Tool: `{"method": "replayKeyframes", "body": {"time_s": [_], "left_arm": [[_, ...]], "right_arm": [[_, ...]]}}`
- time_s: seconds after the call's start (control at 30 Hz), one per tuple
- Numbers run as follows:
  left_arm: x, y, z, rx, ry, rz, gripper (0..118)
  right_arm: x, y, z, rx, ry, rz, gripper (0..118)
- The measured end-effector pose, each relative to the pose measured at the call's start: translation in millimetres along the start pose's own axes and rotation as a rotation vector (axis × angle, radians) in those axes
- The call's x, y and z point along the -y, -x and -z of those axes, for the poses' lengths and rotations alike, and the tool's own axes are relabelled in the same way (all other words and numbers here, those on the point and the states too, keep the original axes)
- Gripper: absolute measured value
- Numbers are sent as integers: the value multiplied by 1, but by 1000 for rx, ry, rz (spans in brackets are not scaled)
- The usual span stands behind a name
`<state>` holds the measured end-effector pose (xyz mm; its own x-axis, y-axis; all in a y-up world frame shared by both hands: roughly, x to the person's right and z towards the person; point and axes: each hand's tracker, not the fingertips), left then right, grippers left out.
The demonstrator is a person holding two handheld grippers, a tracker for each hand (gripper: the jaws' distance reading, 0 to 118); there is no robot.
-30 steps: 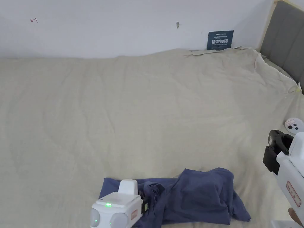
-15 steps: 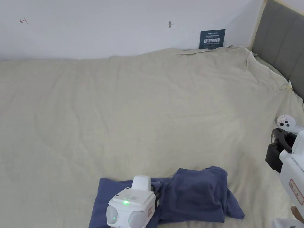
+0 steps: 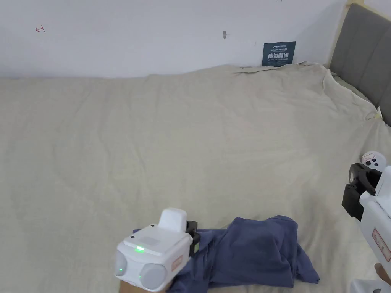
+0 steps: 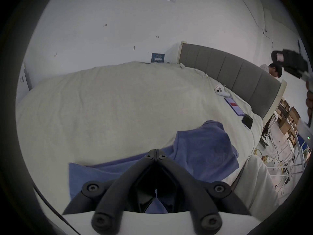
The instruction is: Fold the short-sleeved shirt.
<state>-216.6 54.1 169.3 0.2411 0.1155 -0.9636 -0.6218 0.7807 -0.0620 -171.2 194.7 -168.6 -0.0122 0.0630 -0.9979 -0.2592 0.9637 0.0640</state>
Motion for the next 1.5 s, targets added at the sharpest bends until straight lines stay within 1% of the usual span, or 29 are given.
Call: {"method": "replayKeyframes", "body": {"time_s": [0.1,0.3,0.37,0.4,0.43,0.47,0.5,0.53,0.57,0.6,0.7,0.83,0.9,1.03,1.07,1.1,1.13,1.17,1.2,1.27,1.3,1.33,1.37,1.4,1.43,1.5], "left_arm": [[-10,30,-20,21,20,-35,0],[-10,95,-43,76,102,-221,0],[-5,119,-43,82,154,-277,6],[-1,128,-42,79,170,-302,15],[2,136,-40,84,184,-316,27],[6,144,-38,88,195,-331,45],[10,146,-35,88,206,-348,73],[14,150,-32,80,233,-366,88],[19,155,-28,64,258,-383,98],[24,160,-24,65,271,-392,101],[37,167,-15,53,275,-427,101],[50,179,3,62,327,-490,101],[53,180,8,76,343,-486,101],[47,168,9,102,353,-429,98],[45,165,9,105,349,-417,94],[43,163,10,107,352,-404,84],[41,162,12,112,355,-396,77],[41,163,14,130,362,-394,69],[40,162,17,161,370,-404,59],[38,158,21,161,371,-407,52],[36,156,23,163,376,-401,45],[35,155,24,159,381,-392,32],[35,154,24,159,385,-388,13],[34,154,24,161,384,-394,10],[35,158,24,160,384,-397,9],[34,155,22,144,383,-361,7]], "right_arm": [[-1,3,0,-5,-3,-6,1],[-3,6,1,-10,-6,-9,1],[-3,7,1,-12,-5,-12,1],[-3,8,1,-13,-3,-13,1],[-3,8,1,-13,-3,-14,1],[-3,9,1,-14,-1,-15,1],[-2,10,2,-14,1,-16,1],[-2,10,2,-15,2,-17,1],[-2,11,2,-15,4,-17,1],[-1,11,2,-16,6,-18,1],[0,11,3,-15,12,-20,1],[0,11,5,-12,20,-26,1],[1,11,5,-10,23,-27,1],[3,11,7,-7,32,-29,1],[3,11,8,-7,34,-28,1],[4,11,9,-9,37,-27,1],[4,11,10,-9,39,-26,1],[5,11,10,-9,40,-26,1],[5,12,10,-10,42,-25,1],[6,12,11,-12,44,-24,1],[6,12,11,-12,46,-24,1],[6,12,11,-12,47,-24,1],[7,11,11,-11,47,-23,1],[7,11,12,-12,48,-22,1],[6,11,12,-11,48,-22,1],[6,10,13,-9,48,-21,1]]}}
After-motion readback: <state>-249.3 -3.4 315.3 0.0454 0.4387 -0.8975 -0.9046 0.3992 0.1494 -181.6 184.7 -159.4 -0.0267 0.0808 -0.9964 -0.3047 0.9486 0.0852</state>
